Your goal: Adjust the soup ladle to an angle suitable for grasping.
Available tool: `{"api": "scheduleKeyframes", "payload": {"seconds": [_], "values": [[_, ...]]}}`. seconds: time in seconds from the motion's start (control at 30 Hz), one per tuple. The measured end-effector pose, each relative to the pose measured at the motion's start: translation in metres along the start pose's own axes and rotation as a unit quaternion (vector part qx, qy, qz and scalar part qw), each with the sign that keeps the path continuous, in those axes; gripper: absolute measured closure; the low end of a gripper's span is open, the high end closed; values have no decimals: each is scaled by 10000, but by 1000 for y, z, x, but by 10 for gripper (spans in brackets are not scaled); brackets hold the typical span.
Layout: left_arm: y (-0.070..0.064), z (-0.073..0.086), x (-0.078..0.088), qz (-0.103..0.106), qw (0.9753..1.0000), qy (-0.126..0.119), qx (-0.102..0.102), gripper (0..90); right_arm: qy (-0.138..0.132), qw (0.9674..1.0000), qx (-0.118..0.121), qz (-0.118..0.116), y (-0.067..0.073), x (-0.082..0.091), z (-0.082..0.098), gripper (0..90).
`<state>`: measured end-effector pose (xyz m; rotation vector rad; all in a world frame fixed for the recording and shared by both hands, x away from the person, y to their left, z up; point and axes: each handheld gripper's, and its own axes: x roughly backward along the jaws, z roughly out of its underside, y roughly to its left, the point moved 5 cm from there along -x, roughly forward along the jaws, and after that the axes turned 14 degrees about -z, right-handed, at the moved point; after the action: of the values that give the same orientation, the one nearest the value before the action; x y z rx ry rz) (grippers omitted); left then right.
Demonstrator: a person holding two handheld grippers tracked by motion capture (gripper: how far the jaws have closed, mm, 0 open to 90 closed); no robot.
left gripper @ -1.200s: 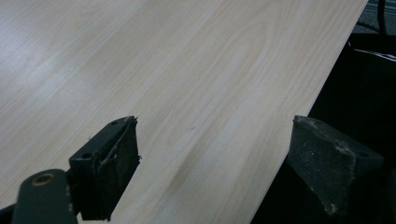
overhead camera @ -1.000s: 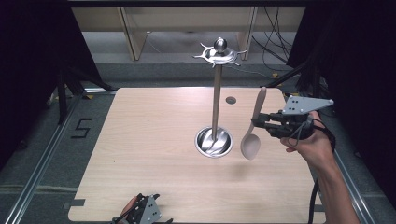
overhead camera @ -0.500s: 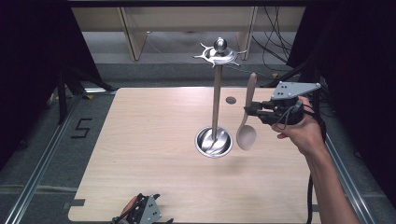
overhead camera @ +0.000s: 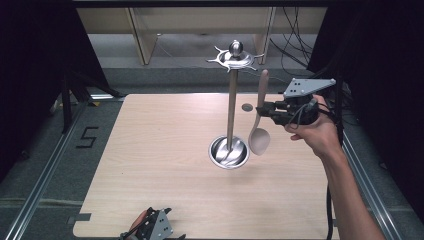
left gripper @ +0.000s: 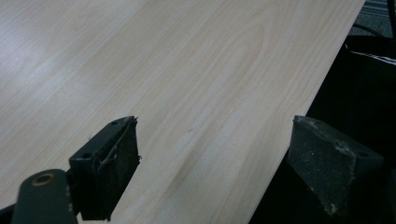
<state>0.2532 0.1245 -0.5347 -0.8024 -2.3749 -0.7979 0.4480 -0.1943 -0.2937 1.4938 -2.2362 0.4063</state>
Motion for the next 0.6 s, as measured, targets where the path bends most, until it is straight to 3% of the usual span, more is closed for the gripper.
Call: {"api": "scheduleKeyframes", "payload": {"seconds": [0.03, 0.2, 0.23, 0.4, 0.53, 0.6], "values": [[0, 0, 0, 5, 10000, -8, 7, 155, 37, 10000, 70, 7, -2, -1, -1, 765], [0, 0, 0, -3, 10000, -3, -24, 155, 64, 10000, -20, 9, -2, -5, -4, 765], [0, 0, 0, -2, 10000, 0, -29, 155, 49, 9999, 95, 24, -4, -5, -5, 765], [0, 0, 0, -6, 10000, -5, -27, 155, 163, 9999, -8, -27, -4, -7, -6, 765], [-3, -1, 0, 68, 9999, -68, 117, 155, 111, 9999, 2, 21, -7, -9, -7, 765], [-3, -1, 0, 73, 9999, -68, 117, 155, 182, 9998, -106, -37, -7, -9, -6, 765]]}}
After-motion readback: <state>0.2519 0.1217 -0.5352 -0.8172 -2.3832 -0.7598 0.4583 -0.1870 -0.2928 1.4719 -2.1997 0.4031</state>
